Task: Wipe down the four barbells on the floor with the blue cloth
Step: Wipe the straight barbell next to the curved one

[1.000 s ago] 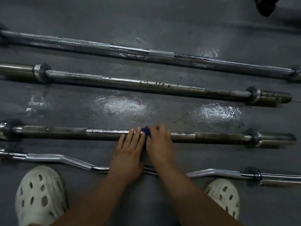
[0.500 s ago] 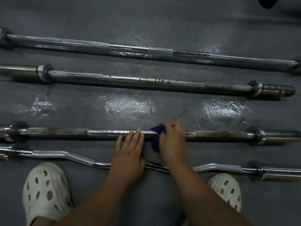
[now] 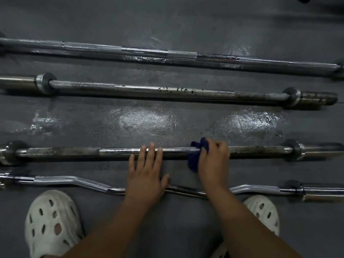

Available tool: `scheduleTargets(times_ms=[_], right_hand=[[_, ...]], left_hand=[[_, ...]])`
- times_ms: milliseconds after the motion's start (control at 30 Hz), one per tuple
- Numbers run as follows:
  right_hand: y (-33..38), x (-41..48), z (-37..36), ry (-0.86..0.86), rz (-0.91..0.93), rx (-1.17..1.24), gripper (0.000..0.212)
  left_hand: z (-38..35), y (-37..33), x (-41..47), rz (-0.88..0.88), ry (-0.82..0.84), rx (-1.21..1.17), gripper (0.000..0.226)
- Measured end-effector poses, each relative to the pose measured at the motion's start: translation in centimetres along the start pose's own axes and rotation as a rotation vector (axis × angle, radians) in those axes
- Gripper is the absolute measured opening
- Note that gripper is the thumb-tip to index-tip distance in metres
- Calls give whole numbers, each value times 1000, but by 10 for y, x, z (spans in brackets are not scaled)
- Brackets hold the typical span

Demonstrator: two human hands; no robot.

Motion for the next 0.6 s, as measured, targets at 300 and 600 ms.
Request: scheduleTargets(times_ms=[300, 600], right_hand=[[42, -12, -22, 138, 182, -11, 27], [70, -31, -34, 231, 301, -30, 31]], left_hand=[[0, -2, -1, 21, 12, -8, 84], [1, -21, 5, 19, -10, -76, 81]])
Point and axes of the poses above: each hand's wrist, its own x-axis towards the middle knuckle, its own z-axis out of the back of the hand, y = z × x, the point moved 8 cm from there along x, towards the middle knuckle, and after that the axes turned 4 degrees about y, right-handed, at the moved point
